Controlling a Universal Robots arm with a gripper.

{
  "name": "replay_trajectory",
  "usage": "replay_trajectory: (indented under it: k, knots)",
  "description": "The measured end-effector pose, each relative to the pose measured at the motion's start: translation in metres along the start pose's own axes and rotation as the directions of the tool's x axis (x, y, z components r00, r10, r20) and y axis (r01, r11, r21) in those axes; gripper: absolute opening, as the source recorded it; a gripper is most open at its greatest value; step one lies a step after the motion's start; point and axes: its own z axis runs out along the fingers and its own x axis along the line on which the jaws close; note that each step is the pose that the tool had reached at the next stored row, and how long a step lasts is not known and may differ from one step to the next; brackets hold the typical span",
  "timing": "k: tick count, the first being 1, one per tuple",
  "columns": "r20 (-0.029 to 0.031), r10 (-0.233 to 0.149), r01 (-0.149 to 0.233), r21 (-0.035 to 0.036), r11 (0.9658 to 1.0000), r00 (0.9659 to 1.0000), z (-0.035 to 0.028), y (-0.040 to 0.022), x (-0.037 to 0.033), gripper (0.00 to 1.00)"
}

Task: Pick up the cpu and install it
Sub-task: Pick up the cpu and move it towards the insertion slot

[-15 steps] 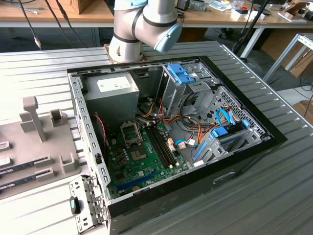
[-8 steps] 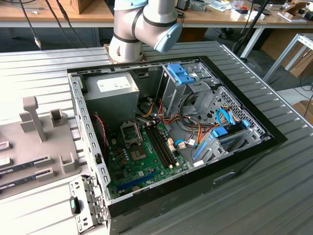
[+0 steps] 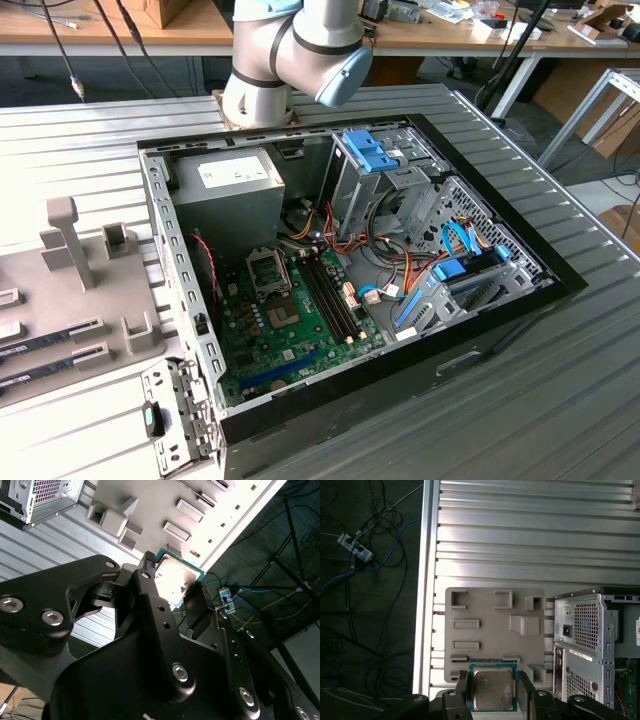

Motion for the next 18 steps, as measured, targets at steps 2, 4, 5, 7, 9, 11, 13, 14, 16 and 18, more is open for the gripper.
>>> replay_trajectory:
  k: [2, 4, 5, 7, 9, 11, 13, 14, 16, 18]
  knots:
    - [0.0001, 0.0, 0.0, -0.0001, 1.0, 1.0, 0.0003, -0.0001, -0.0011, 0.47]
    - [0.0, 0.0, 0.0, 0.0, 1.0, 1.0, 0.0007, -0.0001, -0.0032, 0.47]
    - [0.0, 0.0, 0.0, 0.0, 1.0, 1.0, 0.0009, -0.0002, -0.0043, 0.47]
    - [0.0, 0.0, 0.0, 0.0, 1.0, 1.0, 0.0013, -0.0003, -0.0062, 0.47]
    - [0.0, 0.0, 0.0, 0.0, 1.0, 1.0, 0.0016, -0.0004, -0.0082, 0.47]
    - [0.0, 0.0, 0.0, 0.0, 1.0, 1.0, 0.002, -0.0005, -0.0104, 0.47]
    - [0.0, 0.0, 0.0, 0.0, 1.0, 1.0, 0.0024, -0.0006, -0.0126, 0.47]
    - [0.0, 0.0, 0.0, 0.0, 1.0, 1.0, 0.0026, -0.0006, -0.014, 0.47]
    - [0.0001, 0.0, 0.0, 0.0, 1.0, 1.0, 0.0029, -0.0007, -0.0156, 0.47]
    - [0.0, 0.0, 0.0, 0.0, 1.0, 1.0, 0.0032, -0.0008, -0.0175, 0.47]
